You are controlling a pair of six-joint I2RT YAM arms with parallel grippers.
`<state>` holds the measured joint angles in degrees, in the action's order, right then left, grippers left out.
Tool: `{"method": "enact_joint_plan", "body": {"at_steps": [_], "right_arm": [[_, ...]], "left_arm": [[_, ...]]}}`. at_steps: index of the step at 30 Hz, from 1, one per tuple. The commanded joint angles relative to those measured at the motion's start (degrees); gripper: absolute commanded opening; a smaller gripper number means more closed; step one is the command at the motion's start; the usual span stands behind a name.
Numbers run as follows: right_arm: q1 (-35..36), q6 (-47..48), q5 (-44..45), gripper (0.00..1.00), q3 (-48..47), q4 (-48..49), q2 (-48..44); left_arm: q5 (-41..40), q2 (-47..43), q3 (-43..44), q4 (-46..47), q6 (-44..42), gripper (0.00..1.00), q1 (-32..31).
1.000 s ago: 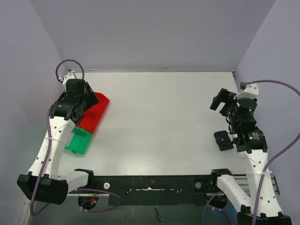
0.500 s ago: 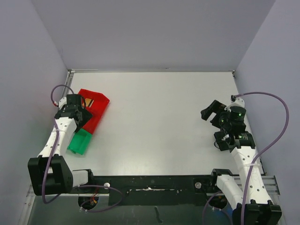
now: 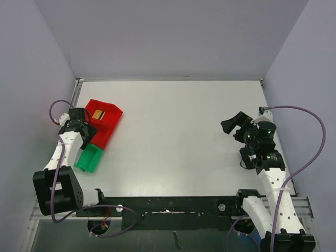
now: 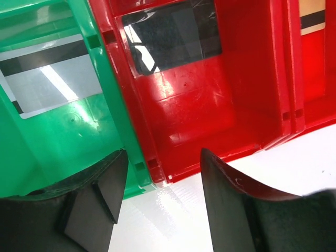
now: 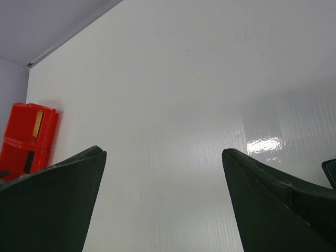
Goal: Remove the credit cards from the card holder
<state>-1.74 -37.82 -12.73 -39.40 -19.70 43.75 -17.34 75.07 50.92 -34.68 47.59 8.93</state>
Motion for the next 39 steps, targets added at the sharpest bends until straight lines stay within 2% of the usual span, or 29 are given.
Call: {"method": "enact_joint_plan", "body": {"at_steps": [1, 9, 13, 16, 26, 39], "right_arm": [[0.38, -1.12, -1.1, 0.99, -1.24, 3.69, -1.84], [0.42, -0.95, -0.63, 0.92, -0.88, 4.67, -2.42], [0.42, -0.67, 0.12, 0.91, -1.03, 4.03, -1.38], [0.46, -0.58, 0.8, 0.9, -1.03, 3.58, -0.76], [0.43, 0.15, 3.71, 0.9, -1.11, 1.89, 0.63], [0.42, 2.58, 8.15, 0.92, -3.48, -3.64, 2.67]], "left_arm": [[0.04, 1.59, -0.18, 5.0, 0.23, 0.52, 1.23], [2.64, 2.92, -0.83, 6.71, -1.79, 0.36, 1.7], [4.32, 3.04, -0.79, 7.41, -3.28, 0.21, 1.7], [5.31, 3.06, -0.49, 7.56, -4.34, 0.16, 1.71], [12.61, 2.1, 0.18, 9.91, -6.02, 0.12, -0.55], [14.0, 6.91, 9.24, 7.69, -5.62, 0.12, -13.87]]}}
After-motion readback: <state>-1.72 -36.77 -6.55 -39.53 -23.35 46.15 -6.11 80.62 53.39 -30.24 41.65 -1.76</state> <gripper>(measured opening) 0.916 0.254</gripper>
